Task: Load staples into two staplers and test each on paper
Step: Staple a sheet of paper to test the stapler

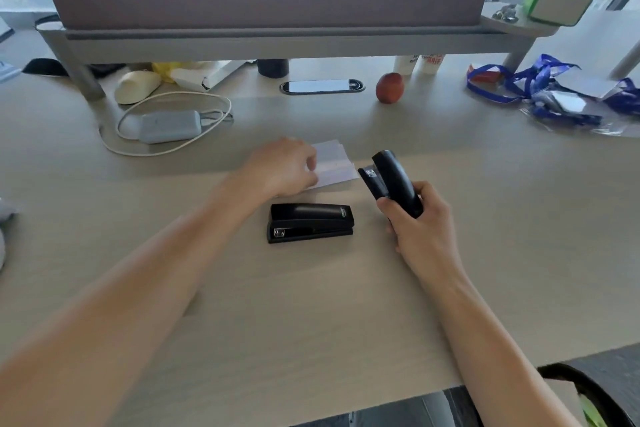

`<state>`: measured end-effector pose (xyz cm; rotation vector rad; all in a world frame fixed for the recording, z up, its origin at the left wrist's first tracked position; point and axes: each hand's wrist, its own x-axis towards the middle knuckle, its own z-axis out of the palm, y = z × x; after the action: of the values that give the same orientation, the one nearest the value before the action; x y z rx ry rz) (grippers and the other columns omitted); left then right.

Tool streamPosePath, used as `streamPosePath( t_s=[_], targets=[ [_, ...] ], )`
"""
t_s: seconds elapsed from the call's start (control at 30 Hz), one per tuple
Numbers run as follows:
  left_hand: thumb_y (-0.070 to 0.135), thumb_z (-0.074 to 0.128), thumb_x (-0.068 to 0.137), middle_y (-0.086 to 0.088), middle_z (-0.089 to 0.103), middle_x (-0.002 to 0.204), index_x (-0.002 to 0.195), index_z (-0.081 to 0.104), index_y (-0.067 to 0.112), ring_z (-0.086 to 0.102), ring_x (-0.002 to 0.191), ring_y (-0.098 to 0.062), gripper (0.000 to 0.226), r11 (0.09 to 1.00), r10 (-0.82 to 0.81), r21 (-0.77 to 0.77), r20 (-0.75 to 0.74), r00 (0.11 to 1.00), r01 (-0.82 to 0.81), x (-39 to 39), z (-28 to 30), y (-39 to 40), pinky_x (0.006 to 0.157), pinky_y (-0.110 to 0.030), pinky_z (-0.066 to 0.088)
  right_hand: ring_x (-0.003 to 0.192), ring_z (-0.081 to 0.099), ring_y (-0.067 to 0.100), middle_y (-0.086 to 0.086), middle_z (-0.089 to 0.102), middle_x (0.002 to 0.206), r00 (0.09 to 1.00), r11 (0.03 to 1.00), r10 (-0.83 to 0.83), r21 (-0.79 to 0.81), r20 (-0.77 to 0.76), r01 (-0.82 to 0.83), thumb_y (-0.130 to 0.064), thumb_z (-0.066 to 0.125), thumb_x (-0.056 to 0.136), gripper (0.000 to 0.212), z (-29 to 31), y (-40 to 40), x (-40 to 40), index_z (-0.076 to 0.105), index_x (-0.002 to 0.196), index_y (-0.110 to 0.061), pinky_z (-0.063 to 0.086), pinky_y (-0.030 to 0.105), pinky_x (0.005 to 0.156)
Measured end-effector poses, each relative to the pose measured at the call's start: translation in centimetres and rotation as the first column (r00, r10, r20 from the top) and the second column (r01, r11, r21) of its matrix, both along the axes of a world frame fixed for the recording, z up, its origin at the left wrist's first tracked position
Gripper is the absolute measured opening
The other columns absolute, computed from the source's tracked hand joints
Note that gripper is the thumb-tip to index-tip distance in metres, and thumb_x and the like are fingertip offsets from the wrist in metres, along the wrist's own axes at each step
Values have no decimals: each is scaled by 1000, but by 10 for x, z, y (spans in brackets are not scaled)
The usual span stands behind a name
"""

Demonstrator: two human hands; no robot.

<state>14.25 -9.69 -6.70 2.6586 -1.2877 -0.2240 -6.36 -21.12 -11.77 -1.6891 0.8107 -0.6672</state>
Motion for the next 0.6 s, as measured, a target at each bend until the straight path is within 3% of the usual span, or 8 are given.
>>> streamPosePath(
  t_s=[0.1,0.17,0.27,0.33,0.43,0.47,0.53,0.6],
  targets=[
    [24,54,94,-6,66,90,85,67,15,61,89,-32,19,998,-1,-70,22,1000,3,1,-3,0,67,-33,40,63,53,19,-1,62,77,1000,1000,3,0,3,-3,-30,74,86,16,-2,1,-1,63,98,-32,44,34,62],
    [19,51,93,-6,58,74,68,54,16,59,80,-35,25,997,17,-82,58,998,-12,0,-5,1,61,-33,34,65,54,19,-2,63,78,1000,1000,0,2,3,0,-30,74,87,18,-1,1,-2,64,101,-33,44,33,63],
    [15,54,86,-4,61,92,87,60,21,59,93,-33,9,997,1,-72,44,999,3,-3,-9,4,67,-33,37,65,56,16,-5,64,77,1000,1000,-8,6,-9,8,-34,74,86,20,3,4,-4,66,105,-33,45,33,63],
    [12,56,84,-5,63,104,99,64,22,59,100,-31,19,998,-12,-65,26,1000,14,-2,-11,7,74,-35,44,60,52,17,-2,60,70,1000,1000,-14,22,-18,15,-41,74,85,20,9,7,-5,70,97,-26,45,36,60],
    [9,52,86,-10,62,83,71,57,18,62,90,-39,18,993,16,-117,19,1000,-14,-1,-6,12,65,-35,39,55,47,18,5,53,65,999,992,-16,123,-29,20,-48,69,92,46,21,13,-8,64,89,-2,43,33,53],
    [10,51,89,-12,61,79,71,57,15,61,86,-39,20,986,16,-168,36,999,-9,0,-3,13,63,-35,37,55,49,18,6,53,65,999,987,-23,157,-30,28,-49,67,94,52,24,14,-9,63,89,3,44,31,52],
    [13,50,93,-13,58,74,75,54,10,57,80,-39,19,960,35,-279,58,998,-17,-4,11,15,62,-36,36,59,55,17,5,56,69,999,978,-28,207,-21,32,-48,65,96,50,31,15,-13,67,90,2,51,27,52],
    [12,49,93,-9,49,64,72,44,10,51,70,-38,22,908,33,-418,36,999,-15,-12,27,17,58,-39,36,67,66,14,4,65,78,1000,970,-8,241,3,7,-44,67,96,33,34,17,-19,75,95,-12,57,27,60]
  ],
)
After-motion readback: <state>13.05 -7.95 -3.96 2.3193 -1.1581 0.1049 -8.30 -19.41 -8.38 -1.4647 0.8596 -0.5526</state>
